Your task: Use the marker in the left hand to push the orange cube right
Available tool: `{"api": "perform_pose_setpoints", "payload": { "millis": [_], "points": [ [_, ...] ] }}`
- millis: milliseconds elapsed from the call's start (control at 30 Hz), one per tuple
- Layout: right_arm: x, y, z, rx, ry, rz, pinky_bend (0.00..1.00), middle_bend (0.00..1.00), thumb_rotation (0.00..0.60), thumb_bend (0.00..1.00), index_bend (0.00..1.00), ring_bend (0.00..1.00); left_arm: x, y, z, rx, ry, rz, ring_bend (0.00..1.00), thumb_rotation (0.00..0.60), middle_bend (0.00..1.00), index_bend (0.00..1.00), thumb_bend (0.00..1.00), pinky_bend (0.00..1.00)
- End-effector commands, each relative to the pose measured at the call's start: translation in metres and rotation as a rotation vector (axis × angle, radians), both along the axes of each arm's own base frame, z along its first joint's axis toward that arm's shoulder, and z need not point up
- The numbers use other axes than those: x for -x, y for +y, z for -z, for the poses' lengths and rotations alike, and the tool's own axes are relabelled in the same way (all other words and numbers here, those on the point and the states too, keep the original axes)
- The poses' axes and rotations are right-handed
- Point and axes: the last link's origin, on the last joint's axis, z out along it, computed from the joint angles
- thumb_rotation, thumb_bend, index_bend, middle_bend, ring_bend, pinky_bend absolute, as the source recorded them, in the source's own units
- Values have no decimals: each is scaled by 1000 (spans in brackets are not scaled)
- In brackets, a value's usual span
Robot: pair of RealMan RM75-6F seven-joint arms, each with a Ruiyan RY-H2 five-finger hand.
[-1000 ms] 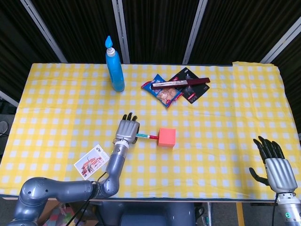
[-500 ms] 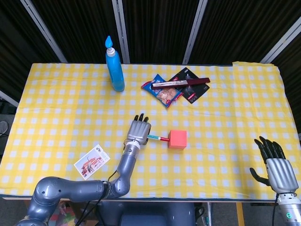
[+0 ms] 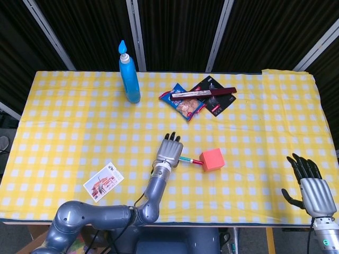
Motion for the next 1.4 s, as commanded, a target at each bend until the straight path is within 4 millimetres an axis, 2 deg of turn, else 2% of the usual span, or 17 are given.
{"api": "perform_pose_setpoints", "payload": {
  "millis": [33, 300, 500, 633, 700, 800, 833, 900, 1067, 1400],
  "points": [
    [0, 0, -1, 3, -2, 1, 0, 0, 600, 378, 0, 0, 0, 1, -2, -9, -5, 2, 0, 600, 143, 605, 458, 107],
    [0, 1, -1, 6, 0, 1, 0, 0, 600, 377, 0, 0, 15, 10, -23, -51, -15, -22, 0, 600, 143, 605, 458, 107],
    [1, 1, -1, 7, 7, 2, 0, 0, 600, 378, 0, 0, 51, 16, -58, -102, -16, -68, 0, 600, 143, 605, 458, 107],
    [1, 0, -1, 3, 10, 7, 0, 0, 600, 378, 0, 0, 89, 14, -97, -140, -45, -99, 0, 600, 143, 604, 457, 107],
    [0, 0, 1, -1, 17, 8, 0, 0, 600, 378, 0, 0, 133, 8, -135, -189, -7, -135, 0, 600, 143, 603, 457, 107],
    [0, 0, 1, -2, 20, 12, 0, 0, 600, 378, 0, 0, 161, 0, -159, -191, 13, -140, 0, 600, 143, 602, 458, 107],
    [0, -1, 2, -3, 23, 13, 0, 0, 600, 378, 0, 0, 175, -2, -169, -200, 27, -157, 0, 600, 143, 602, 457, 107],
    [-1, -1, 3, -4, 26, 13, 0, 0, 600, 378, 0, 0, 191, -6, -179, -205, 28, -180, 0, 600, 143, 601, 457, 107],
    [-2, -1, 5, -1, 29, 12, 0, 0, 600, 377, 0, 0, 218, -10, -193, -210, 31, -211, 0, 600, 142, 598, 456, 107],
    [-2, -2, 6, -3, 28, 14, 0, 0, 600, 378, 0, 0, 236, -6, -190, -199, 39, -227, 0, 600, 140, 585, 451, 107]
  ]
}}
